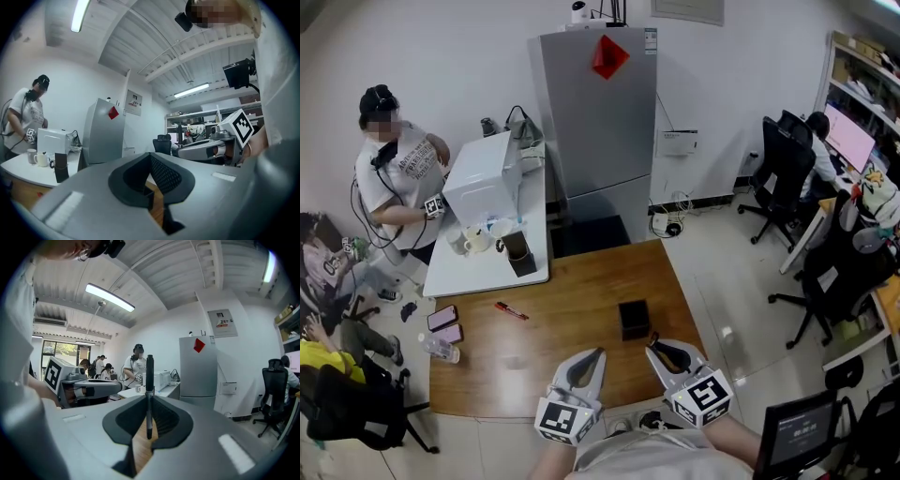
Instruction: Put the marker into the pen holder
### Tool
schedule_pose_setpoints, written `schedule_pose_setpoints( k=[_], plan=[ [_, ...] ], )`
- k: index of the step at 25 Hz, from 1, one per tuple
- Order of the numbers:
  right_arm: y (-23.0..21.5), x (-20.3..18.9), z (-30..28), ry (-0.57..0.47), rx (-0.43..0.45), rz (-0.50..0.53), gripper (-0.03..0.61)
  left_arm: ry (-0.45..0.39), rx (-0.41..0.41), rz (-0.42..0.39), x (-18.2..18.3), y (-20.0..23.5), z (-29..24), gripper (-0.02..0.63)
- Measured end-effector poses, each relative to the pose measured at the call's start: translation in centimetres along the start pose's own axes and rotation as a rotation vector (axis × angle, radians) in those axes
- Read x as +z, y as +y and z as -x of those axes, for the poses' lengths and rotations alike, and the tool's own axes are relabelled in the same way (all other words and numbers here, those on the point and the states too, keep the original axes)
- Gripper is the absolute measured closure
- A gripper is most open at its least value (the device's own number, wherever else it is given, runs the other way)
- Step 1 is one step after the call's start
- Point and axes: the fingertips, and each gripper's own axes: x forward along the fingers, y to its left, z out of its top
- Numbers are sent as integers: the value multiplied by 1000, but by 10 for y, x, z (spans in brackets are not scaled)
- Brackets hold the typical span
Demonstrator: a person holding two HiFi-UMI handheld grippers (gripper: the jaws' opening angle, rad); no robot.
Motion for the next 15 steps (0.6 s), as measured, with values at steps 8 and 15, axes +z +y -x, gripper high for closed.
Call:
schedule_pose_setpoints(
  k=[8,15],
  plan=[
    [-44,-2,-28,-8,21,21,541,-3,39,8,8,10,-33,598],
    [-79,-12,-74,-48,60,39,540,6,23,23,-1,9,-45,598]
  ],
)
